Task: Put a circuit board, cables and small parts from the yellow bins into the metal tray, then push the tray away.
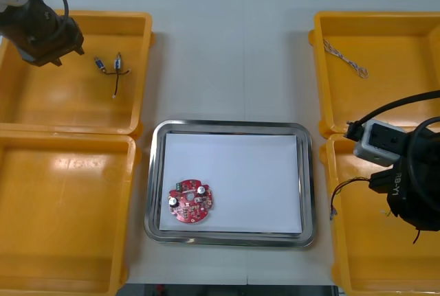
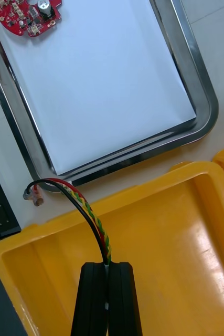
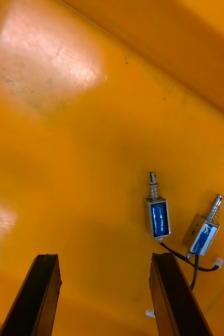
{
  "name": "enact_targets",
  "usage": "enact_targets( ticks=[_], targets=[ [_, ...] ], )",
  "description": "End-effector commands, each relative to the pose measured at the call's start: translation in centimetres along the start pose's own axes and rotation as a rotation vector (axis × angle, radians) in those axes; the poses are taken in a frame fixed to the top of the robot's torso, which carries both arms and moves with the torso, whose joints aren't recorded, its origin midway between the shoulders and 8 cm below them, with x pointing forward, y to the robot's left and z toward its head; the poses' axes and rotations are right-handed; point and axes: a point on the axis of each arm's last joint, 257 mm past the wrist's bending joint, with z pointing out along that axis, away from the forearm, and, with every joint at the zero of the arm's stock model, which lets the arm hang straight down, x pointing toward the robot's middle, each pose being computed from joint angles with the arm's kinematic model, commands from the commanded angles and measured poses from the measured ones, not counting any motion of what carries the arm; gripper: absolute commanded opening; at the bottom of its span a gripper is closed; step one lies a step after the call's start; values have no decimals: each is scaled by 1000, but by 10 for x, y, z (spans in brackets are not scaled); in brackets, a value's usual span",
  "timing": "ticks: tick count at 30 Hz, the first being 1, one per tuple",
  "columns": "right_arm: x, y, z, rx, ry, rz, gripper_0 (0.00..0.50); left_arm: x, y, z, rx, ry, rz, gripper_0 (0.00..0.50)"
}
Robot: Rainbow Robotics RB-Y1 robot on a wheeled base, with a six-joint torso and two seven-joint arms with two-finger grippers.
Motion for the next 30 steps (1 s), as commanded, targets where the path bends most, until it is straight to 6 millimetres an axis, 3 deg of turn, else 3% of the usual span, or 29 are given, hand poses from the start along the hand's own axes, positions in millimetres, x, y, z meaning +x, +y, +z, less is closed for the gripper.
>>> enact_targets(
  ticks=[1, 18, 30],
  targets=[
    [-12, 5, 3, 15, 24, -26, 0, -18, -40, -13, 48, -44, 1, 500],
    [-52, 3, 31, 51, 114, -271, 0, -15, -59, 28, 44, -73, -29, 500],
    [-77, 4, 45, 27, 185, -260, 0, 9, -70, 48, 20, -59, 1, 500]
  ],
)
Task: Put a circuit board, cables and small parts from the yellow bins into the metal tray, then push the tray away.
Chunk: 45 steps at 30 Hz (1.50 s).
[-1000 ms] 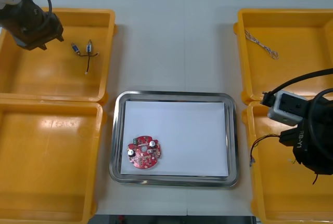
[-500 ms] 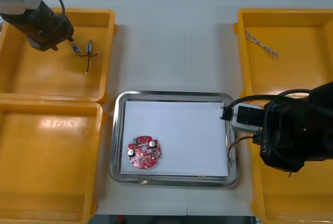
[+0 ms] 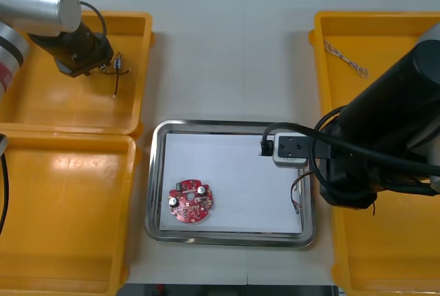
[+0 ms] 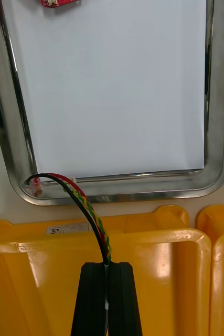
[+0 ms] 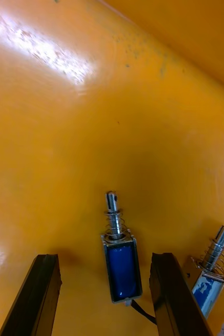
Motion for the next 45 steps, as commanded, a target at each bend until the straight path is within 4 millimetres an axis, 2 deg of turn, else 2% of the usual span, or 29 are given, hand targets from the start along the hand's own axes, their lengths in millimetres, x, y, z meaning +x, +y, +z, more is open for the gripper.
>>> enact_targets(
  ticks=[1, 8, 9, 10, 11, 12, 27, 33, 38, 45],
  targets=[
    [-26, -6, -1, 6, -18, 37, 0, -9, -37, -12, 27, -43, -11, 500],
    [-44, -7, 0, 6, -13, 58, 0, -6, -30, -7, 7, -37, -14, 500],
    [-46, -7, 0, 5, -8, 60, 0, -6, -31, -6, 8, -39, -15, 373],
    [-49, -6, 0, 4, -4, 61, 0, -6, -32, -5, 10, -44, -12, 171],
    [-50, -4, 0, -1, -3, 62, 0, -7, -31, -4, 9, -45, -13, 25],
    [-52, -3, 0, -4, -2, 66, 0, -7, -31, -3, 12, -49, -12, 0],
    [-86, 6, 12, -4, -57, 123, 0, -8, -26, -1, 12, -52, -14, 0],
    [-79, 9, 25, 7, -49, 153, 0, -18, -14, -5, 0, -63, -24, 0],
    [-65, 15, 42, 33, 0, 137, 0, -29, 6, -14, -23, -64, -34, 0],
    [-54, 26, 62, 9, 49, 152, 0, -47, 40, -48, -86, -47, -31, 0]
  ],
)
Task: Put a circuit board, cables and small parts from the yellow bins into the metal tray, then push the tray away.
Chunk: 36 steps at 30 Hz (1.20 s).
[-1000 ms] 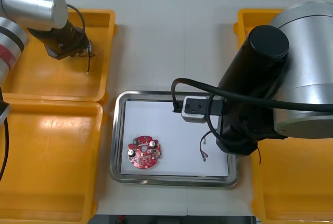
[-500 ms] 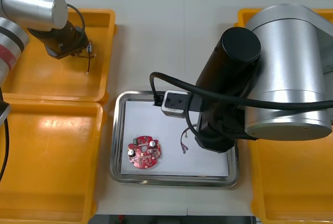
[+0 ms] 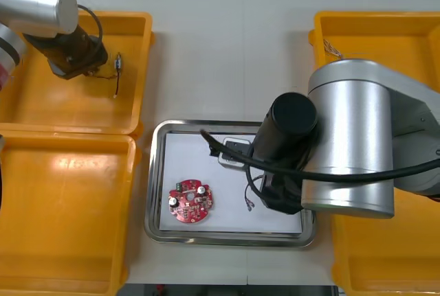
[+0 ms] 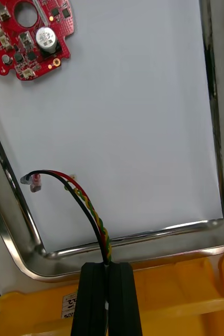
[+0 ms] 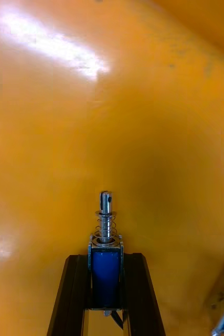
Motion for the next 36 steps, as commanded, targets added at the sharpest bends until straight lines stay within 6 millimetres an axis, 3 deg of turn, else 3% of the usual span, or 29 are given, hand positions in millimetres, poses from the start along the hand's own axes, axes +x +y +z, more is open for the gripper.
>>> enact_targets(
  ticks=[1, 7, 16, 25, 36],
  targets=[
    [6, 15, 13, -37, 22, 15, 0, -45, 25, -51, -31, -51, -40, 0],
    [2, 20, 23, -56, 23, 33, 0, -40, 36, -80, -53, -18, -19, 0],
    [-14, 30, 43, -62, -8, 92, 0, -4, 40, -116, -66, 0, 70, 0],
    [-14, 42, 65, -73, -69, 151, 0, 38, 9, -148, -3, -7, 143, 0],
    [-4, 36, 78, -42, -57, 162, 0, 112, -22, -171, 94, -20, 238, 0]
  ],
)
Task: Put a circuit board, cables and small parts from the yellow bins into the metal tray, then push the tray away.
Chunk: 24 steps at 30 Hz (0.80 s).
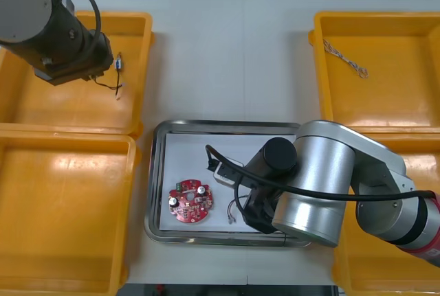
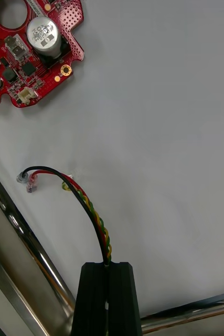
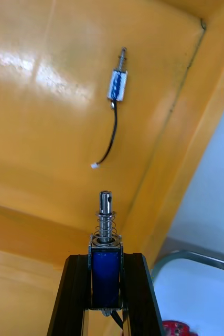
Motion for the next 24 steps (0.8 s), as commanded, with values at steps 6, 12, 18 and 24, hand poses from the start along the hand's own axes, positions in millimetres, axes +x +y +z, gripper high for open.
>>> enact_targets(
  ticks=[6, 12, 18, 24],
  targets=[
    [3, -6, 4, 36, -3, -39, 451, 44, -8, -26, 33, 3, 121, 0],
    [2, -8, 3, 43, -5, -34, 500, 58, -18, -32, 59, 20, 142, 0],
    [2, -13, 0, 52, -7, -31, 500, 61, -17, -33, 55, 29, 151, 0],
    [-3, -23, -17, 58, -26, 0, 500, 61, -16, -33, 53, 32, 148, 0]
  ],
)
